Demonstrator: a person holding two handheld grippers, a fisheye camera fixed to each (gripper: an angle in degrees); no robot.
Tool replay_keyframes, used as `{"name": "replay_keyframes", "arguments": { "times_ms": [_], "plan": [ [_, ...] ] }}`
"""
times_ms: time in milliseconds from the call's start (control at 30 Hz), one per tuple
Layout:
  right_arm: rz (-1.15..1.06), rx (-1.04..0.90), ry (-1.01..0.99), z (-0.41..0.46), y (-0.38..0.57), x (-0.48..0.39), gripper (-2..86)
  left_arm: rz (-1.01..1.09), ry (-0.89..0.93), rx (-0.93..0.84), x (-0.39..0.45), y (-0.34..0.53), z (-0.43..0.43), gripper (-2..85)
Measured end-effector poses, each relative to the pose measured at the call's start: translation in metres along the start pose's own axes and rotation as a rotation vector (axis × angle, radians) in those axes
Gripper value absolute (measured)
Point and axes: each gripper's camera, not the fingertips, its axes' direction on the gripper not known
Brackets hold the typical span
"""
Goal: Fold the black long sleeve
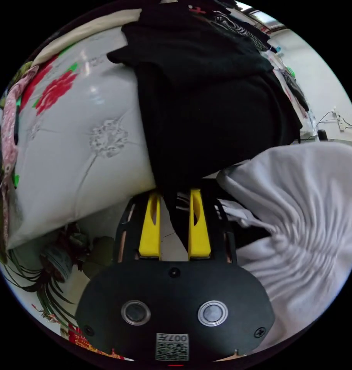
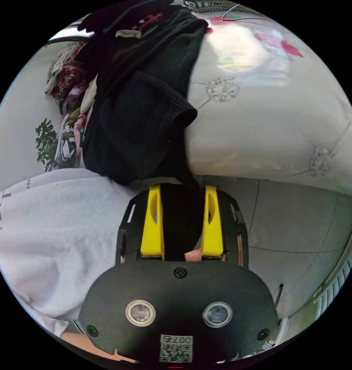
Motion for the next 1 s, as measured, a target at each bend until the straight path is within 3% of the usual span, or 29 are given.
{"name": "replay_keyframes", "arguments": {
  "times_ms": [67, 133, 200, 367, 533, 600, 767, 900, 1000],
  "plan": [
    [-0.045, -0.051, -0.039, 0.007, -0.013, 0.000, 4.9, 0.000, -0.046, -0.048, -0.001, -0.012, 0.006, 0.7],
    [-0.127, -0.099, 0.058, 0.006, -0.015, -0.007, 1.9, 0.051, -0.020, -0.059, -0.002, -0.014, 0.000, -0.2],
    [-0.189, -0.061, 0.033, -0.009, -0.004, -0.008, 0.8, 0.094, 0.026, -0.019, -0.007, -0.007, -0.017, -0.6],
    [-0.215, 0.190, -0.283, -0.087, 0.025, 0.010, -0.1, 0.093, 0.392, 0.246, -0.057, 0.021, -0.105, -0.8],
    [-0.283, 0.421, -0.490, -0.168, -0.017, 0.002, 0.3, 0.123, 0.565, 0.524, -0.103, -0.010, -0.175, -0.5],
    [-0.243, 0.478, -0.503, -0.182, -0.052, -0.004, 0.9, 0.043, 0.594, 0.609, -0.125, -0.042, -0.192, -0.1],
    [-0.041, 0.670, -0.313, -0.190, -0.107, -0.004, 4.3, -0.313, 0.515, 0.718, -0.170, -0.127, -0.192, 6.0],
    [-0.006, 0.576, -0.036, -0.160, -0.104, -0.001, 7.0, -0.298, 0.368, 0.631, -0.171, -0.139, -0.176, 7.9],
    [-0.004, 0.465, 0.050, -0.131, -0.097, 0.010, 7.8, -0.266, 0.223, 0.540, -0.167, -0.128, -0.152, 8.5]
  ]
}}
